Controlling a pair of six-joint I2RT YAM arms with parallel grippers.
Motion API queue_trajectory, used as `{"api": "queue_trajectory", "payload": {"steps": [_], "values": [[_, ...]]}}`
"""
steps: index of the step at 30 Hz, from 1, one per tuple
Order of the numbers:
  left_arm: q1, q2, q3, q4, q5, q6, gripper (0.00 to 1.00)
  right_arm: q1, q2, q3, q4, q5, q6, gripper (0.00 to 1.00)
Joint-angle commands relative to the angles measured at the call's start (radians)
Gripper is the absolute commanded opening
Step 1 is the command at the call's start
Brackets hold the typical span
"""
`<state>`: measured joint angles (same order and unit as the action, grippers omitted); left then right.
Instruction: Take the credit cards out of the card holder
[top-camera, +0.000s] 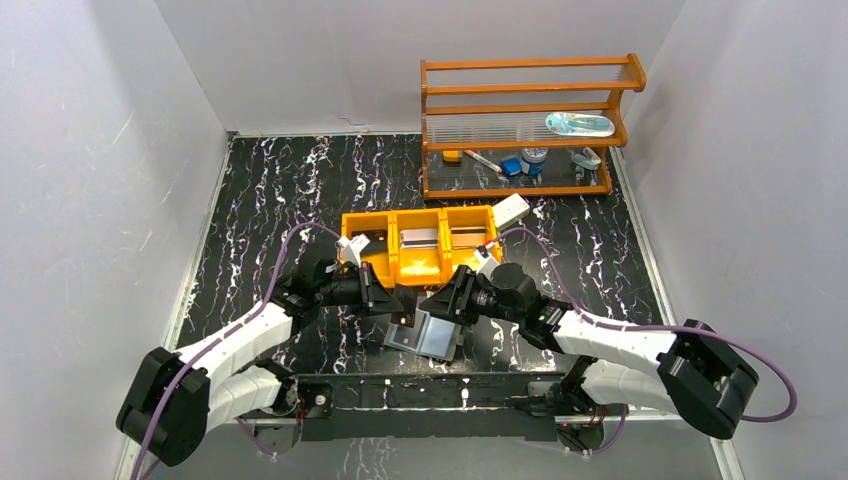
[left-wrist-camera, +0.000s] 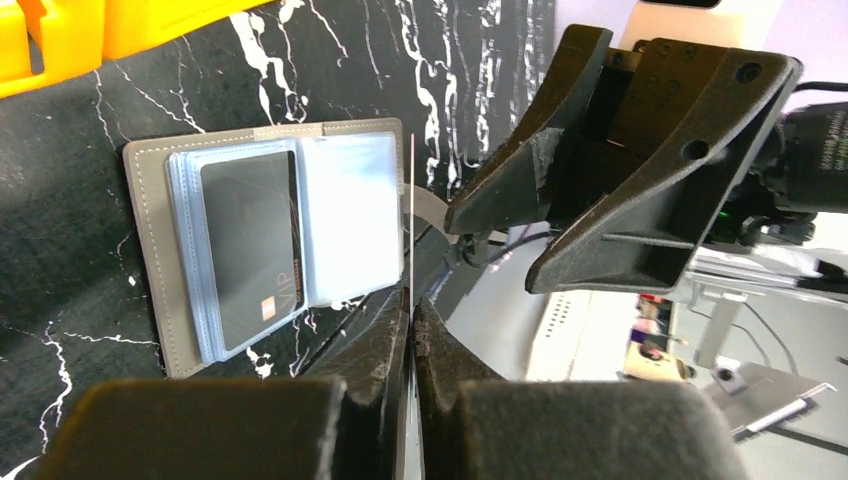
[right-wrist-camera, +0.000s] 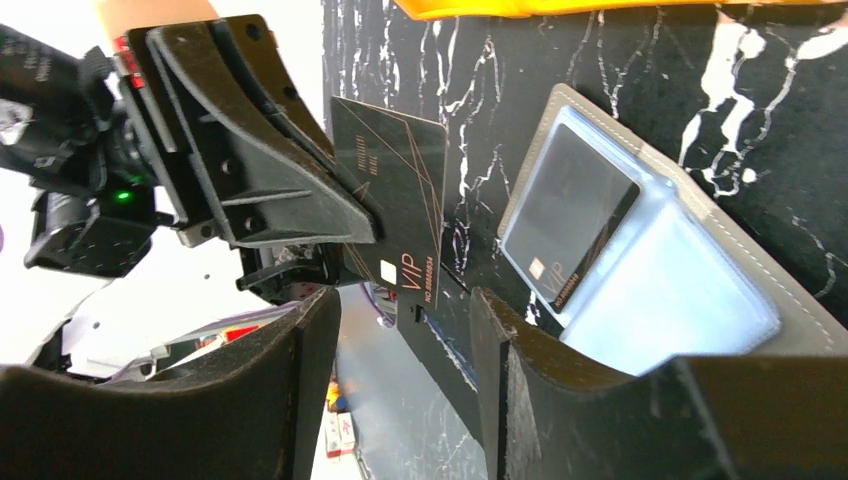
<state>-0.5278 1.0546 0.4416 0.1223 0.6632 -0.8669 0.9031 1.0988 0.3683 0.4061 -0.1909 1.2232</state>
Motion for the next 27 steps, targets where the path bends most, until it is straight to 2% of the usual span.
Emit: {"api": "queue_trajectory", "payload": {"steps": [1, 4, 9, 13, 22, 24, 27], "values": [[0.059, -0.024, -0.059, 0.169, 0.195, -0.096, 0.0, -0.003, 0.026, 0.023, 0.14, -0.042, -0.013, 0.57], [0.075, -0.032, -0.082, 0.255, 0.239, -0.145, 0.0, -0.003, 0.067, 0.024, 0.209, -0.08, 0.002, 0.55], [0.079, -0.037, -0.084, 0.301, 0.25, -0.17, 0.0, -0.004, 0.115, 0.017, 0.299, -0.116, 0.038, 0.51], [0.08, -0.04, -0.099, 0.372, 0.286, -0.211, 0.0, -0.004, 0.128, 0.014, 0.326, -0.123, 0.047, 0.42], [0.08, -0.041, -0.097, 0.374, 0.315, -0.21, 0.0, -0.003, 0.176, -0.008, 0.475, -0.153, 0.083, 0.11], [0.079, -0.038, -0.089, 0.373, 0.317, -0.208, 0.03, -0.003, 0.182, -0.011, 0.507, -0.162, 0.087, 0.06], [0.08, -0.034, -0.07, 0.36, 0.322, -0.197, 0.14, -0.003, 0.188, -0.011, 0.522, -0.169, 0.091, 0.02]]}}
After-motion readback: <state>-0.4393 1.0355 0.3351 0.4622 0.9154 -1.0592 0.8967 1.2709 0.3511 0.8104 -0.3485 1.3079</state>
